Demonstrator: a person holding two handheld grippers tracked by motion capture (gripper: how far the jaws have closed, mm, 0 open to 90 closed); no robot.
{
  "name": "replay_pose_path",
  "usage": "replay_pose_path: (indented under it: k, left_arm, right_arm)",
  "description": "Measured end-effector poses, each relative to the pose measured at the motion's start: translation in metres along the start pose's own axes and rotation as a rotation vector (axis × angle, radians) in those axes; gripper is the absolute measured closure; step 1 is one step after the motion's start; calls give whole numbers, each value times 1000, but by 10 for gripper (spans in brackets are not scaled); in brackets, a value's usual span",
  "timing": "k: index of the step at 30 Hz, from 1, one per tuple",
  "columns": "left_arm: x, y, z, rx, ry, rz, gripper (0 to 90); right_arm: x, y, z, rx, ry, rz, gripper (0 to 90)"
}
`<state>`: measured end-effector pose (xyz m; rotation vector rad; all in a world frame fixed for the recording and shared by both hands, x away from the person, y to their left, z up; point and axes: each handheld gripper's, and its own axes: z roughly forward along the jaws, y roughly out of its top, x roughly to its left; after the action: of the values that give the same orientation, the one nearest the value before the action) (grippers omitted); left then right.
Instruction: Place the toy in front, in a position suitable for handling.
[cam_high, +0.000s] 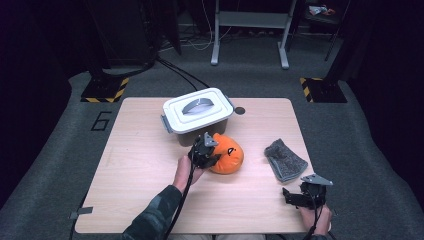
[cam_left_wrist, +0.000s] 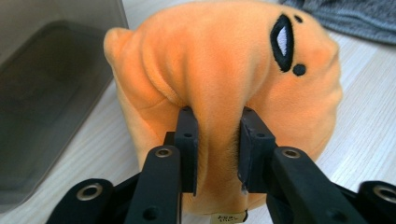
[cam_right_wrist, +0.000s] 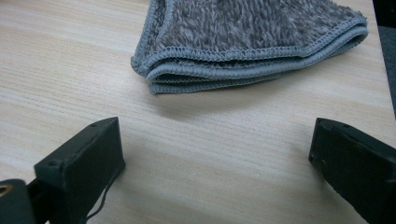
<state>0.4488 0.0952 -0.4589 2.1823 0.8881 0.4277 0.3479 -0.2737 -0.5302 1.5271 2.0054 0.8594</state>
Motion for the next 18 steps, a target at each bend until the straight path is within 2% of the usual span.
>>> replay_pose_path:
  k: [1, 2, 5, 8, 10, 13, 15, 18]
  left_arm:
    - [0, 0, 0, 0, 0, 0, 742]
    - [-2, 0, -3, -22, 8, -23, 744]
    - [-7, 0, -7, -44, 27, -45, 744]
    - [-11, 2, -13, -43, 39, -53, 743]
    - [-14, 3, -15, -54, 50, -79, 743]
    - [-15, 4, -16, -66, 61, -95, 743]
    - [-19, 8, -18, -63, 72, -118, 743]
    - [-27, 14, -18, -96, 80, -153, 743]
  right_arm:
    - [0, 0, 0, 0, 0, -1, 20]
    - [0, 0, 0, 0, 0, 0, 20]
    - [0, 0, 0, 0, 0, 0, 20]
    - [0, 0, 0, 0, 0, 0, 20]
    - [0, 0, 0, 0, 0, 0, 20]
    - [0, 0, 0, 0, 0, 0, 20]
    - [0, 0, 0, 0, 0, 0, 20]
    - [0, 0, 0, 0, 0, 0, 20]
